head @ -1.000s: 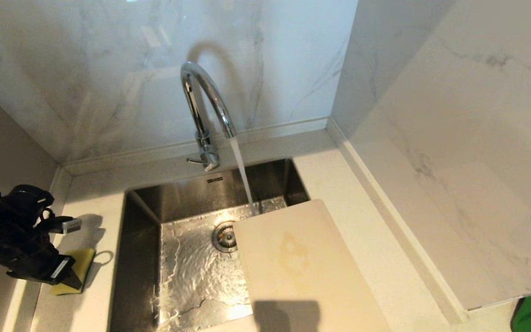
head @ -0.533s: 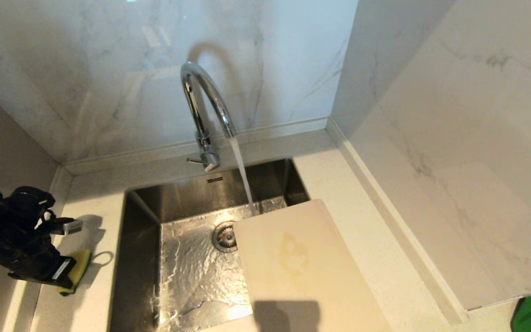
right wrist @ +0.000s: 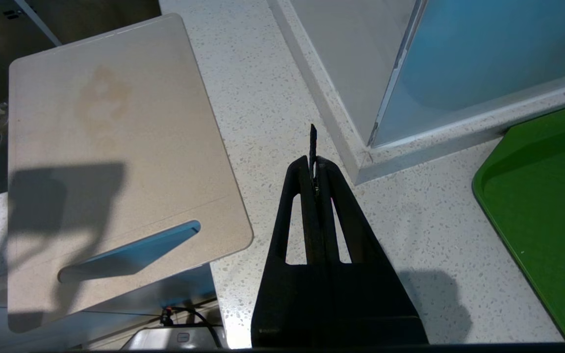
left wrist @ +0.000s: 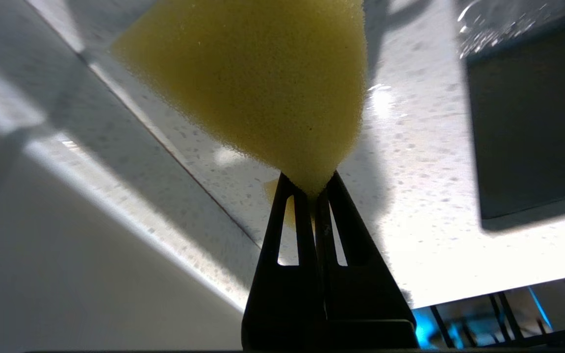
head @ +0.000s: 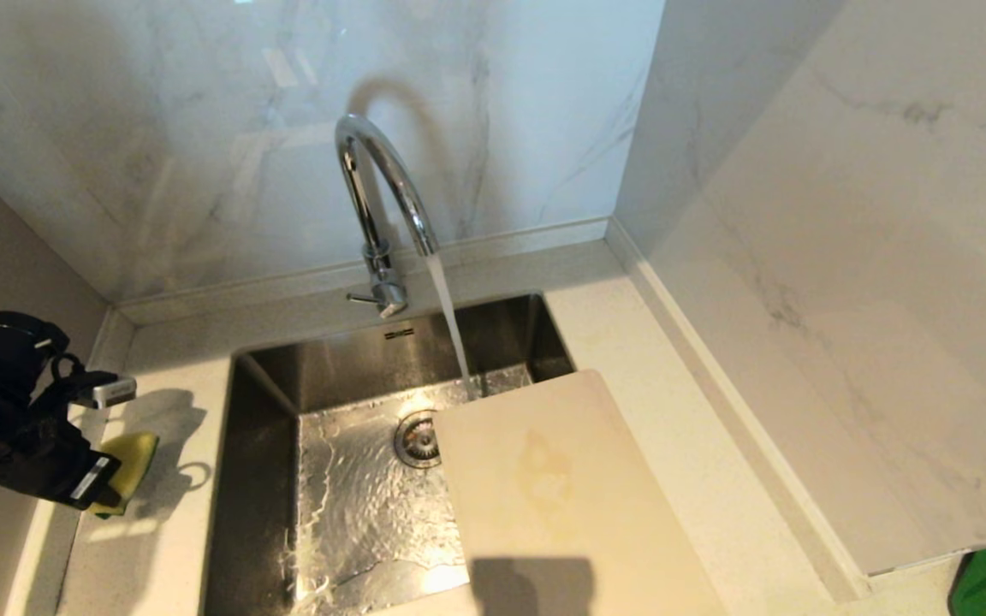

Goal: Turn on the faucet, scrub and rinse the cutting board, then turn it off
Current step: Pick up the cleaning cloth, then pick up the cutting board

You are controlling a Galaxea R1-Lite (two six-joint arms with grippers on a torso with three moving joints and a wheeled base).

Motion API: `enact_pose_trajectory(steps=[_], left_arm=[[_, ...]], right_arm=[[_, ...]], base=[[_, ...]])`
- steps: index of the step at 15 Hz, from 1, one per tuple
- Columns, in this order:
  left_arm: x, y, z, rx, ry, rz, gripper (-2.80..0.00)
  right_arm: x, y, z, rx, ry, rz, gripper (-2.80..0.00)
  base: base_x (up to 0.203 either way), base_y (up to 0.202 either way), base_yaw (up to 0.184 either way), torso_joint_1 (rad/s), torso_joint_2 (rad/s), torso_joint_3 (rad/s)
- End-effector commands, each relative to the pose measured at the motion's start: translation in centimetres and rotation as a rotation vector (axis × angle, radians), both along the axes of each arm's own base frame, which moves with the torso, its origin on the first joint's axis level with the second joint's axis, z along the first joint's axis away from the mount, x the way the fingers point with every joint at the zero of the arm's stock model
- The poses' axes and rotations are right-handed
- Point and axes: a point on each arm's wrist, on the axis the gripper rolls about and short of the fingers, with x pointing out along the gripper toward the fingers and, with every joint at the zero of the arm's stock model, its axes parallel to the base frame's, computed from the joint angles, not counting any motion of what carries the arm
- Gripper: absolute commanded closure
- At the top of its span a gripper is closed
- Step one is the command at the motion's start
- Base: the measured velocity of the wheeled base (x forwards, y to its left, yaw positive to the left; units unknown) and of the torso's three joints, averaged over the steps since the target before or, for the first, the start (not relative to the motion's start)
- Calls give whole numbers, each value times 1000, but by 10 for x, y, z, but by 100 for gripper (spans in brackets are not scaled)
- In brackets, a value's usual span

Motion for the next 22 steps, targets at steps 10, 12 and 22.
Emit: enact_pose_trajectory(steps=[10,12,22], left_arm=[[-55,-17,78,-44,-338,43,0],[-77,-25,72,-48,-341,42,0],[-225,-61,24,-45,-572,82,0]], right_arm=[[0,0,0,0,0,1,0],[0,0,0,0,-1,0,0],[0,0,0,0,0,1,0]], base=[[0,0,0,0,0,0],[0,0,0,0,0,0],[0,0,0,0,0,0]])
